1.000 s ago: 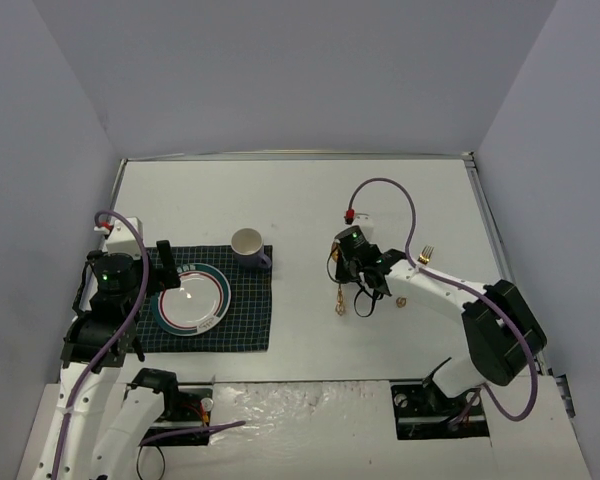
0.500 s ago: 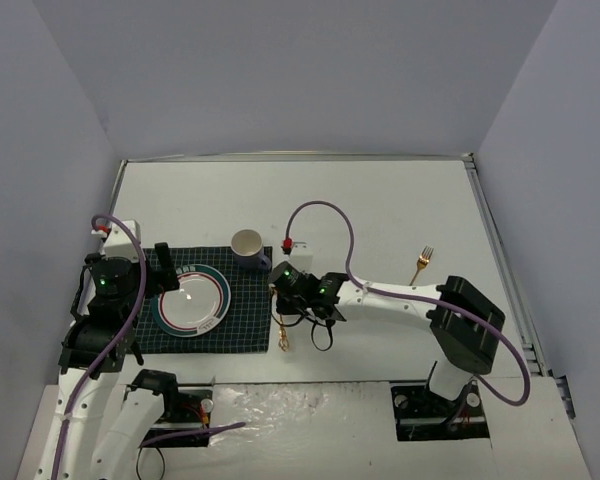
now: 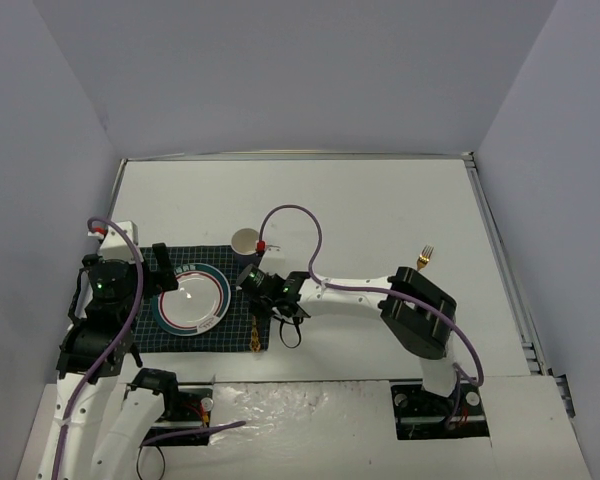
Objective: Set the dinner table for one person
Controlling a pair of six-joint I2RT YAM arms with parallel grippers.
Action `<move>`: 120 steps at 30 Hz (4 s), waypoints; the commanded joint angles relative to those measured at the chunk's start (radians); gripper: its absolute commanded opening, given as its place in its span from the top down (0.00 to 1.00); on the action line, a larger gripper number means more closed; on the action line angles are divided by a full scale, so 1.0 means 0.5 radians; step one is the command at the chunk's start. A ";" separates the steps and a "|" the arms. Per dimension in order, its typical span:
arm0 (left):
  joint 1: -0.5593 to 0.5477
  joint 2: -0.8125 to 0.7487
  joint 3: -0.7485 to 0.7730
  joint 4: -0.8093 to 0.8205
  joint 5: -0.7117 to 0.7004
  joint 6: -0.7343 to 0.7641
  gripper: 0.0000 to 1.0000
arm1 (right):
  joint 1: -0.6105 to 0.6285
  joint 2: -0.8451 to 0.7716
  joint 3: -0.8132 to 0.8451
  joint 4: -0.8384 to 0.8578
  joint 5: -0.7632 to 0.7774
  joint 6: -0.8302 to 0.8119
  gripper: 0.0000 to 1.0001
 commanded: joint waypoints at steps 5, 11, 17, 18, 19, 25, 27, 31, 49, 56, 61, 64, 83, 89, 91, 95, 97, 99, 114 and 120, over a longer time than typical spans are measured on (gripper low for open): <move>0.014 0.001 0.013 0.079 -0.017 -0.032 0.03 | -0.007 0.118 0.222 0.016 0.133 0.126 1.00; 0.014 -0.006 0.013 0.080 -0.015 -0.032 0.03 | -0.022 0.189 0.279 -0.010 0.231 0.154 1.00; 0.014 -0.004 0.013 0.080 -0.008 -0.032 0.03 | -0.039 0.228 0.316 -0.046 0.272 0.135 1.00; 0.014 -0.004 0.013 0.080 -0.008 -0.032 0.03 | -0.040 0.240 0.321 -0.051 0.270 0.125 1.00; 0.014 -0.003 0.013 0.080 -0.008 -0.032 0.03 | -0.042 0.250 0.326 -0.056 0.270 0.117 1.00; 0.014 -0.004 0.011 0.077 -0.006 -0.030 0.03 | -0.047 0.305 0.335 -0.061 0.267 0.092 1.00; 0.014 -0.004 0.010 0.074 -0.006 -0.029 0.03 | -0.041 0.330 0.341 -0.059 0.256 0.076 1.00; 0.014 -0.001 0.010 0.080 -0.005 -0.029 0.03 | -0.036 0.344 0.356 -0.058 0.257 0.046 1.00; 0.014 0.002 0.010 0.080 0.002 -0.029 0.03 | -0.036 0.299 0.287 -0.135 0.298 0.030 1.00; 0.014 -0.001 0.010 0.077 -0.002 -0.032 0.03 | -0.039 0.298 0.269 -0.147 0.303 0.031 1.00; 0.014 -0.004 0.010 0.077 -0.005 -0.029 0.03 | -0.040 0.281 0.239 -0.147 0.306 0.043 1.00; 0.014 -0.001 0.010 0.077 -0.005 -0.029 0.03 | -0.042 0.269 0.222 -0.151 0.311 0.043 1.00; 0.014 -0.001 0.010 0.074 -0.005 -0.029 0.03 | -0.045 0.164 0.205 -0.156 0.355 0.010 0.71; 0.014 0.002 0.007 0.074 -0.005 -0.029 0.03 | -0.044 -0.056 0.140 -0.159 0.438 -0.056 0.66; 0.014 0.008 0.007 0.074 0.000 -0.029 0.03 | -0.060 -0.173 0.067 -0.157 0.494 -0.083 0.66; 0.014 0.020 0.004 0.076 0.016 -0.029 0.03 | -0.171 -0.451 -0.157 -0.173 0.577 -0.148 0.63; 0.014 0.024 0.004 0.077 0.025 -0.029 0.03 | -0.298 -0.617 -0.326 -0.186 0.599 -0.167 0.62; 0.014 0.032 0.004 0.080 0.028 -0.026 0.03 | -0.433 -0.725 -0.451 -0.190 0.585 -0.193 0.61; 0.014 0.064 0.004 0.077 0.041 -0.025 0.03 | -1.956 -0.954 -0.922 -0.095 0.254 -0.737 0.60; 0.010 0.061 0.004 0.077 0.041 -0.026 0.03 | -2.184 -0.833 -0.945 0.006 0.090 -0.806 0.64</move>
